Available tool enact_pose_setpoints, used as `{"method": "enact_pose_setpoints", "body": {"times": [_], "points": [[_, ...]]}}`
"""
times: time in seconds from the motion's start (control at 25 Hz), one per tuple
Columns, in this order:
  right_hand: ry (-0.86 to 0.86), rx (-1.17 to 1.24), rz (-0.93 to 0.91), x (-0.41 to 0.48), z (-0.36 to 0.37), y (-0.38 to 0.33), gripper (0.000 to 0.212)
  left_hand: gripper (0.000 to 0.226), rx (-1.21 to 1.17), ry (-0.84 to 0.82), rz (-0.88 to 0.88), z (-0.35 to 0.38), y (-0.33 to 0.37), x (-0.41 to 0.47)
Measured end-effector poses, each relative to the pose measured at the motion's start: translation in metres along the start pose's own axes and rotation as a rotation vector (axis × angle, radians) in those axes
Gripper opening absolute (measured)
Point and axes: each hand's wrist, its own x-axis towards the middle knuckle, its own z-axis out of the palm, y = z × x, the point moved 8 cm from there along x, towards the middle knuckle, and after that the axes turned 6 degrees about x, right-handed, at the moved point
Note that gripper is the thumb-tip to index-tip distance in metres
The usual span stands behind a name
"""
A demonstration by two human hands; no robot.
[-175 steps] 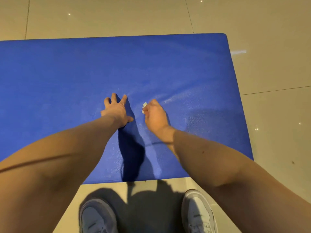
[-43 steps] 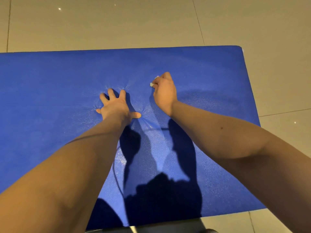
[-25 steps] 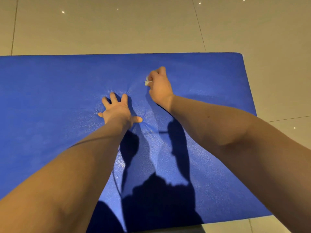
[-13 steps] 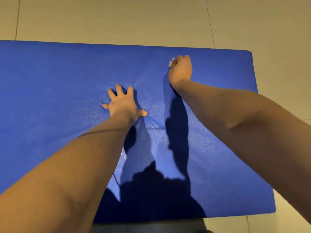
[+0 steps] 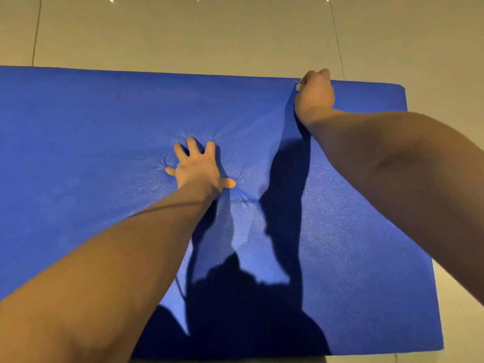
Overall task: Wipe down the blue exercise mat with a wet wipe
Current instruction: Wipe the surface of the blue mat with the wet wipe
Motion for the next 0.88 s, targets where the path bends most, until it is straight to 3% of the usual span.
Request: {"method": "enact_pose_setpoints", "body": {"times": [0.16, 0.32, 0.4, 0.6, 0.68, 0.76, 0.88], "points": [[-0.006, 0.15, -0.064, -0.016, 0.033, -0.07, 0.022, 0.107, 0.002, -0.013, -0.004, 0.001, 0.001, 0.002], [-0.147, 0.143, -0.222, -0.038, 0.07, -0.117, 0.009, 0.107, -0.007, -0.028, -0.008, 0.0, 0.002, 0.003], [-0.13, 0.116, -0.232, -0.035, 0.053, -0.108, 0.012, 0.108, -0.007, -0.031, -0.015, 0.0, 0.001, 0.003], [0.017, -0.096, -0.065, 0.013, -0.008, 0.001, 0.024, 0.111, -0.007, -0.026, -0.019, 0.001, 0.002, 0.004], [0.03, -0.127, 0.029, 0.026, -0.015, 0.026, 0.018, 0.111, -0.011, -0.021, -0.021, 0.002, 0.001, 0.006], [0.015, -0.175, 0.056, 0.029, -0.009, 0.017, 0.011, 0.111, -0.014, -0.019, -0.019, 0.003, 0.002, 0.006], [-0.018, -0.074, -0.006, 0.01, 0.016, -0.035, 0.027, 0.111, 0.006, -0.018, -0.021, 0.003, 0.002, 0.005]]}}
